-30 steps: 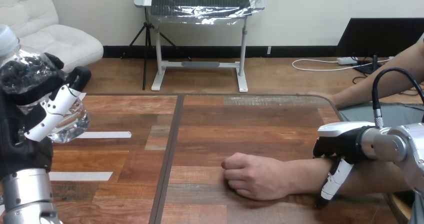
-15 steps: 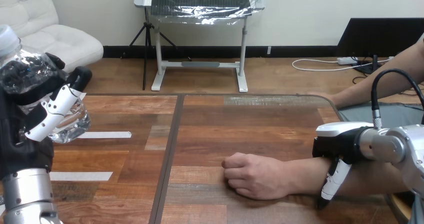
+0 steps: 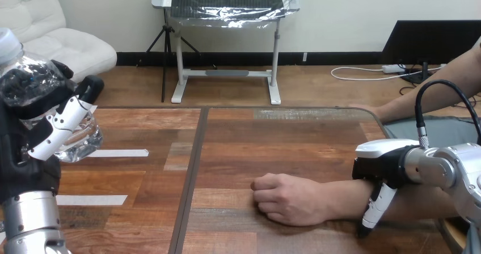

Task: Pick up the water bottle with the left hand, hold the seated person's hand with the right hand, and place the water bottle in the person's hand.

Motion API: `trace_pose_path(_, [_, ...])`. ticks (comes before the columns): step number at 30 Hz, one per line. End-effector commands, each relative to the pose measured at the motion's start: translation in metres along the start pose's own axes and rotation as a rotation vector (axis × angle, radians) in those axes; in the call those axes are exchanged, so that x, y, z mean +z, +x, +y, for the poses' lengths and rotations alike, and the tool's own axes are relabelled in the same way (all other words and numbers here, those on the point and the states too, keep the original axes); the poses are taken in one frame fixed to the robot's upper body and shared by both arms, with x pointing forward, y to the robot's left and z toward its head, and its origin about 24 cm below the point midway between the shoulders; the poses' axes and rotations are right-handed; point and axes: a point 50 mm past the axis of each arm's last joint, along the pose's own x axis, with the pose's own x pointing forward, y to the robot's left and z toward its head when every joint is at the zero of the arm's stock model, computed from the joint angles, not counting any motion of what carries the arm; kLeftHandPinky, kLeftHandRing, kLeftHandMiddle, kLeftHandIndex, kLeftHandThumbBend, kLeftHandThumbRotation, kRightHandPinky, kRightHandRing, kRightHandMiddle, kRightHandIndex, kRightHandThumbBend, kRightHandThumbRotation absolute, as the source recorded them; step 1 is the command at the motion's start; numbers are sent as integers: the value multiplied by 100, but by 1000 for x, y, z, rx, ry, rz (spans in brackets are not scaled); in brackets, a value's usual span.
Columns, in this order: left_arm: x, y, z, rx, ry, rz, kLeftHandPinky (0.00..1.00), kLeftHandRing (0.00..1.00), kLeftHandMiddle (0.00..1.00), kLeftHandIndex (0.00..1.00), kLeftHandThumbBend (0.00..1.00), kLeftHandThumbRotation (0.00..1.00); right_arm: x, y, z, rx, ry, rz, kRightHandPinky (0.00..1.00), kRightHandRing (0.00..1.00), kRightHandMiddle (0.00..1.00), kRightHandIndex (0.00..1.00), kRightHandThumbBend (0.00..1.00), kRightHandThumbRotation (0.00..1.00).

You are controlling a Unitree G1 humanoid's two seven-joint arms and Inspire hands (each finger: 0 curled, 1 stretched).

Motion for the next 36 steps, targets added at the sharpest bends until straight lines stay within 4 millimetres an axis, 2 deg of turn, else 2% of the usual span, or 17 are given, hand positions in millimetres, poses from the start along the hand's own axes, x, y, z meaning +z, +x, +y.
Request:
trace_pose_path(1, [20, 13, -7, -30, -20, -106, 20, 25, 31, 38, 44, 0, -9, 10, 45, 158, 10, 59, 47, 60, 65, 63, 89, 38])
trace_pose_path(6, [20, 13, -7, -30, -13, -109, 20, 25, 31, 38, 44, 0, -4, 10, 45, 154, -7, 46, 44, 59, 65, 62, 89, 39])
trace_pose_path(13, [21, 13, -8, -23, -11, -111, 21, 25, 31, 38, 45, 0, 0, 10, 47, 147, -38, 27, 33, 48, 57, 57, 91, 41])
trace_pose_path(18, [22, 13, -8, -19, -15, -114, 21, 25, 31, 38, 45, 0, 4, 10, 48, 126, -33, 23, 28, 44, 53, 56, 92, 41])
trace_pose_path(21, [22, 13, -9, -21, -16, -114, 21, 25, 31, 38, 45, 0, 6, 10, 49, 111, -42, 22, 23, 36, 46, 51, 94, 41])
trace_pose_path(27, [23, 13, -9, -20, -16, -113, 20, 25, 31, 38, 44, 0, 9, 10, 52, 74, -71, 2, 17, 27, 37, 46, 94, 40])
trace_pose_path(31, [23, 13, -9, -19, -15, -111, 20, 25, 31, 37, 44, 0, 9, 11, 54, 62, -65, -1, 12, 20, 29, 40, 92, 36])
trace_pose_path(36, [22, 13, -9, -22, -20, -110, 20, 25, 31, 37, 44, 0, 9, 11, 55, 52, -54, -6, 10, 17, 26, 37, 90, 33])
